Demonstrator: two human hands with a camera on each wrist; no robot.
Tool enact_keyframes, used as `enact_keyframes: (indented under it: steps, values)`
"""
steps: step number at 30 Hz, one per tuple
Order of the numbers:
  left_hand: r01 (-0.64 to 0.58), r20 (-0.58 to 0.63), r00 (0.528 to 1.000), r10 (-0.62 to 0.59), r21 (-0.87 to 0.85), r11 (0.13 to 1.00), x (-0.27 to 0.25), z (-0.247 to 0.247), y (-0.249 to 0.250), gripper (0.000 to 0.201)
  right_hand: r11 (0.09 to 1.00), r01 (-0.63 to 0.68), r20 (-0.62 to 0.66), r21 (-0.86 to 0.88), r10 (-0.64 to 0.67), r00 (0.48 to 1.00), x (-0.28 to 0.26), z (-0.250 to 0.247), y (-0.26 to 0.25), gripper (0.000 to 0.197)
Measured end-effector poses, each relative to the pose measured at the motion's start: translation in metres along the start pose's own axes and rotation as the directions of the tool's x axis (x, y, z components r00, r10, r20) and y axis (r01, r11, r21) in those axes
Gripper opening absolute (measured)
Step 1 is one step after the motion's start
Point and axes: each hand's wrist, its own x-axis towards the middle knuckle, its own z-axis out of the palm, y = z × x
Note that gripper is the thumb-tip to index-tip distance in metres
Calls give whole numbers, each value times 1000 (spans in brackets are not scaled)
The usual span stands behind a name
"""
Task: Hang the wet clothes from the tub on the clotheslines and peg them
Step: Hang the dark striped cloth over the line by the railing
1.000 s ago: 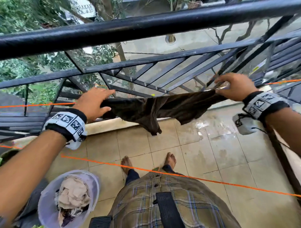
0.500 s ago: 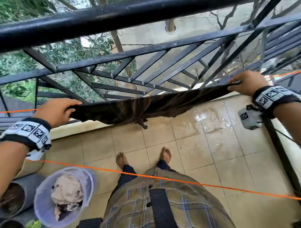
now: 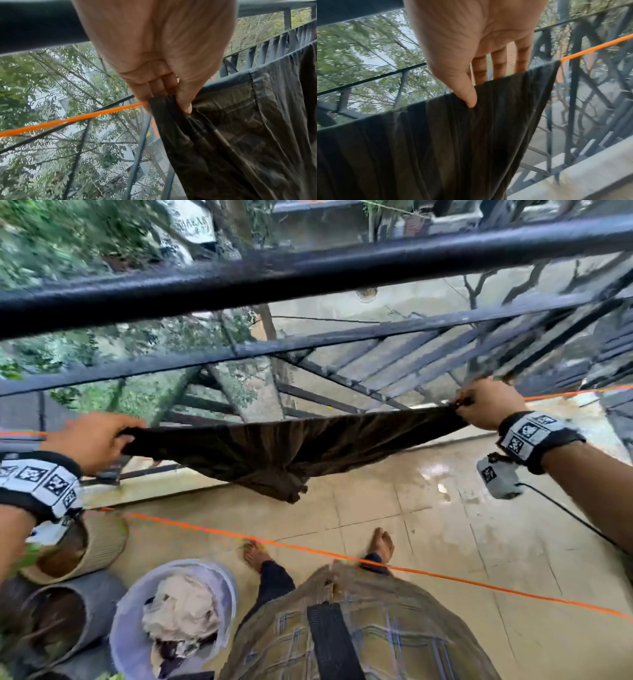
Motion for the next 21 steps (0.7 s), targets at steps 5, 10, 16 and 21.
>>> enact_keyframes:
  steps: [5, 10, 16, 21]
  values:
    - [60, 63, 996, -64, 60, 996, -39, -43, -57, 31, 993, 106, 45, -42, -104, 993, -13, 4, -123, 31]
    - [88, 70, 993, -98, 128, 988, -60, -70, -128, 25, 970, 232, 100, -69, -224, 969, -42, -4, -240, 32]
    - [134, 5, 991, -137, 168, 977, -75, -95, -193, 25, 879, 456, 106, -138, -445, 889, -75, -19, -346, 22]
    - [206, -118, 976, -181, 247, 947, -89, -99, -263, 27, 795, 593, 83, -124, -588, 805, -90, -21, -425, 23]
